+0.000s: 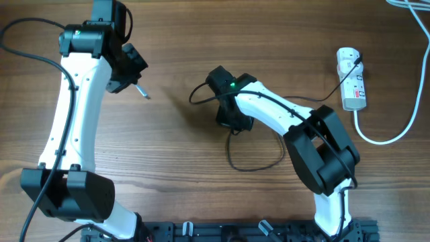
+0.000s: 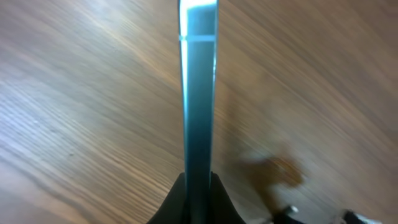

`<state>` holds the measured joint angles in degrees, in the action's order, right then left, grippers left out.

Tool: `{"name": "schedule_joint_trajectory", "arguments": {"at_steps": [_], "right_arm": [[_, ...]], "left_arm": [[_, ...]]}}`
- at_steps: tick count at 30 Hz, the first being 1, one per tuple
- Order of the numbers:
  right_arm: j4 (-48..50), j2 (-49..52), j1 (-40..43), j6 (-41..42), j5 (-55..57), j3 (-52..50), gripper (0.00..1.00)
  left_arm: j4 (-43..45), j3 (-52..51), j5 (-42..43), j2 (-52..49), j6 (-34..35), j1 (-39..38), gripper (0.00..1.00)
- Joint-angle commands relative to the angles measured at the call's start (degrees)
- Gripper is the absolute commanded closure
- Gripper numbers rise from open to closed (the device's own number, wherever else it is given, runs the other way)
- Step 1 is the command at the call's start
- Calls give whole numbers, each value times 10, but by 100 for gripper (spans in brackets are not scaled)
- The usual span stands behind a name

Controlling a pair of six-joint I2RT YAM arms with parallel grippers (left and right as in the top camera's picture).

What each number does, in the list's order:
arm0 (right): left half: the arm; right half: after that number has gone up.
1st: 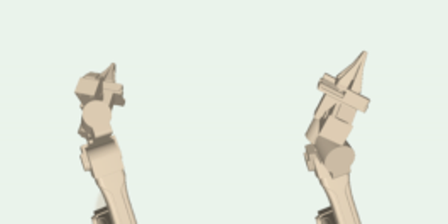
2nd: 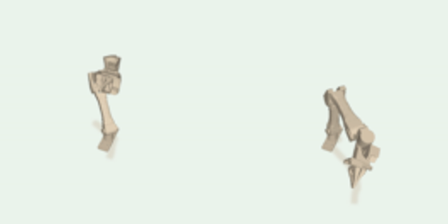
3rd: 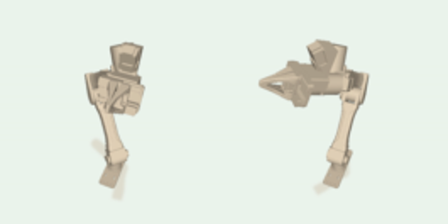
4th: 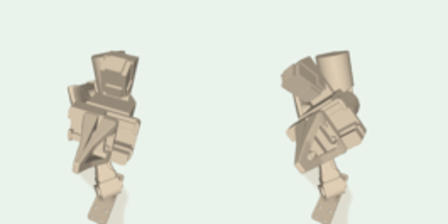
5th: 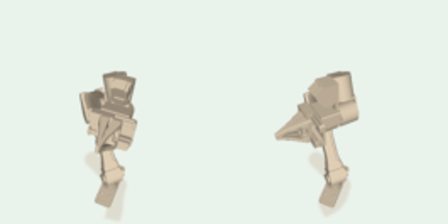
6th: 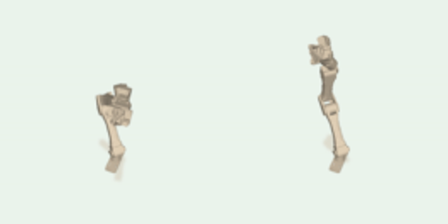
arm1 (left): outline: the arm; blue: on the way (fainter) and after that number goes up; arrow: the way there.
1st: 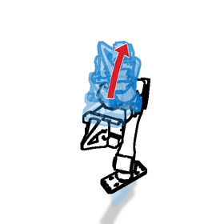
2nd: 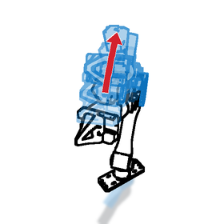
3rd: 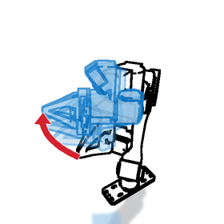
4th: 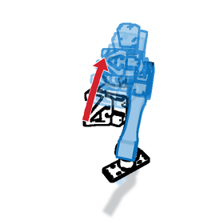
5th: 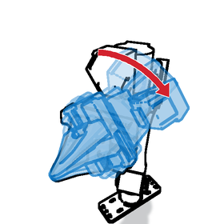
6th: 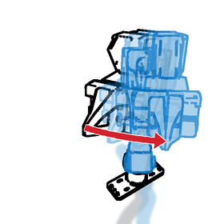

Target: Plug charger to phone and switch on socket

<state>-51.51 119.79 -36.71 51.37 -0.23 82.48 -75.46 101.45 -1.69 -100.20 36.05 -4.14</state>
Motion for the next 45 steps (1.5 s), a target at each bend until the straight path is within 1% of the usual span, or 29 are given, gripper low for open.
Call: {"name": "schedule_joint_trajectory", "arguments": {"at_steps": [1,2,3,4,7,8,9,11,14,17,19,20,26,28,30,31,33,34,35,36,37,38,39,41,43,44,45], "right_arm": [[-2,-21,0,-66,-68,-21,95],[-2,-40,0,-94,-90,-20,96],[-2,-55,0,-117,-112,-20,96],[-2,-80,0,-161,-155,-20,96],[-5,-148,-1,-261,-262,-20,96],[-11,-175,-1,-266,-274,-20,96],[-17,-197,-1,-273,-279,-20,96],[-28,-252,-1,-283,-287,-20,96],[-39,-314,-1,-304,-308,-20,96],[-48,-349,-1,-304,-307,-20,96],[-51,-360,-1,-304,-307,-20,96],[-51,-360,-1,-304,-307,-20,96],[-46,-361,-1,-304,-307,-20,96],[-46,-361,-1,-304,-299,-20,96],[-50,-360,-1,-301,-280,-20,96],[-57,-358,-1,-289,-249,-21,96],[-65,-353,-1,-255,-216,-24,96],[-69,-348,-1,-246,-204,-24,92],[-71,-342,-1,-232,-186,-24,75],[-71,-333,-2,-209,-161,-24,62],[-70,-321,-3,-192,-143,-24,51],[-67,-309,-3,-191,-139,-23,42],[-63,-299,-3,-184,-139,-23,37],[-63,-255,-6,-167,-140,-6,23],[-78,-204,-14,-167,-141,42,19],[-93,-177,-18,-166,-141,72,15],[-117,-143,-21,-161,-134,112,14]], "left_arm": [[35,-3,183,0,-84,1,96],[47,-3,234,0,-109,1,96],[57,-3,268,0,-125,1,96],[72,-3,320,0,-144,1,96],[111,-3,433,0,-164,1,96],[129,-3,463,0,-164,-2,96],[139,-3,477,0,-164,-6,96],[147,-3,479,0,-169,-21,96],[147,-3,482,0,-204,-46,96],[150,-3,488,0,-211,-71,96],[150,-3,527,0,-252,-87,96],[151,-3,537,0,-256,-91,96],[151,-3,536,0,-269,-94,96],[153,-3,514,0,-269,-94,96],[153,-3,473,0,-264,-91,96],[153,-3,402,0,-217,-87,96],[145,-3,302,0,-145,-78,96],[135,-3,240,0,-107,-70,96],[121,-3,186,0,-74,-61,96],[105,-3,137,0,-48,-49,96],[90,-3,99,0,-36,-38,96],[80,-3,77,0,-33,-30,96],[72,-3,61,0,-33,-23,96],[47,-3,12,0,-21,-6,96],[35,-7,-28,0,-21,5,96],[35,-12,-33,0,-21,8,96],[34,-19,-36,0,-21,12,96]]}}
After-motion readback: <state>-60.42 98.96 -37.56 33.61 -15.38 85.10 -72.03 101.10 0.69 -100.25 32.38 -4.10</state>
